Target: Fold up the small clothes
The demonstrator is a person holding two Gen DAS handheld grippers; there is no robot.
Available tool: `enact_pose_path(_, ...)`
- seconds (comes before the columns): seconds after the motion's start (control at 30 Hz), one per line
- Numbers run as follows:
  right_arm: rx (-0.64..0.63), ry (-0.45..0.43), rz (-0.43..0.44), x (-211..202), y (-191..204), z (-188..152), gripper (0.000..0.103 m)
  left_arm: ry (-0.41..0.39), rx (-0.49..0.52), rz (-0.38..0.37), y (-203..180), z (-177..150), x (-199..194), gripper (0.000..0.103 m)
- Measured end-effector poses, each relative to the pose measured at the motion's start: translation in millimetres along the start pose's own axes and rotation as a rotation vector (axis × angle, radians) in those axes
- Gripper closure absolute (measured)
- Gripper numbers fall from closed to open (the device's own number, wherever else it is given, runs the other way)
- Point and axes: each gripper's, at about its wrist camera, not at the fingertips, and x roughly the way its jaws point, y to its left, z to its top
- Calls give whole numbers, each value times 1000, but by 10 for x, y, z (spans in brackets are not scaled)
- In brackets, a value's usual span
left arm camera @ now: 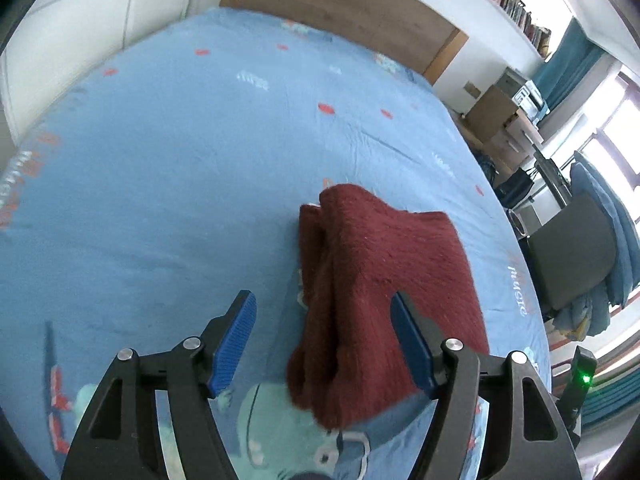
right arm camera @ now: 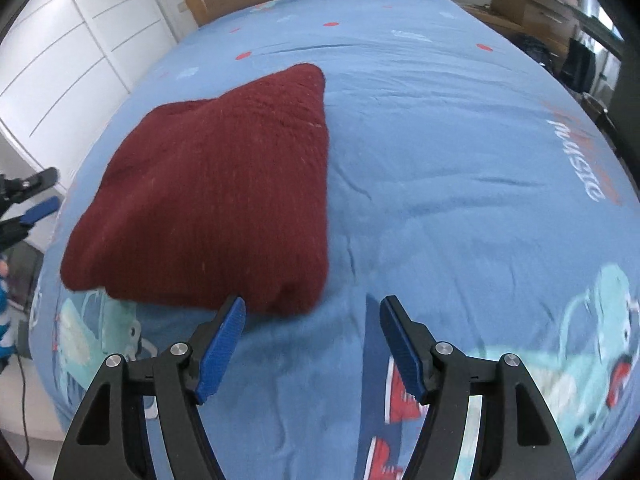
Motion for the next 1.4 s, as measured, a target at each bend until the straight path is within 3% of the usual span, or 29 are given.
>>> enact_pose_path(0.33, -37, -95, -16, -818, 316, -526, 31, -93, -6, 119, 93, -660, -741, 35)
enact_pose_path(0.43, -53, -135, -38, -1032, 449, -694, 28, -120, -3, 161, 101, -883, -896, 18)
enact_pose_path(0.73, -53, -232, -77, -1418, 711, -1217, 19, -169, 97, 304, -17, -1515, -1067, 2)
enact_pose_path(0.93, -14, -284, -109, -1582, 692, -1479, 1, -202, 178, 323, -227, -1864, -1169, 2)
enact_pose_path(1.4, 54, -427, -137, -2063, 464, -1743, 1, -206, 297, 223, -717, -2247, -1228, 2)
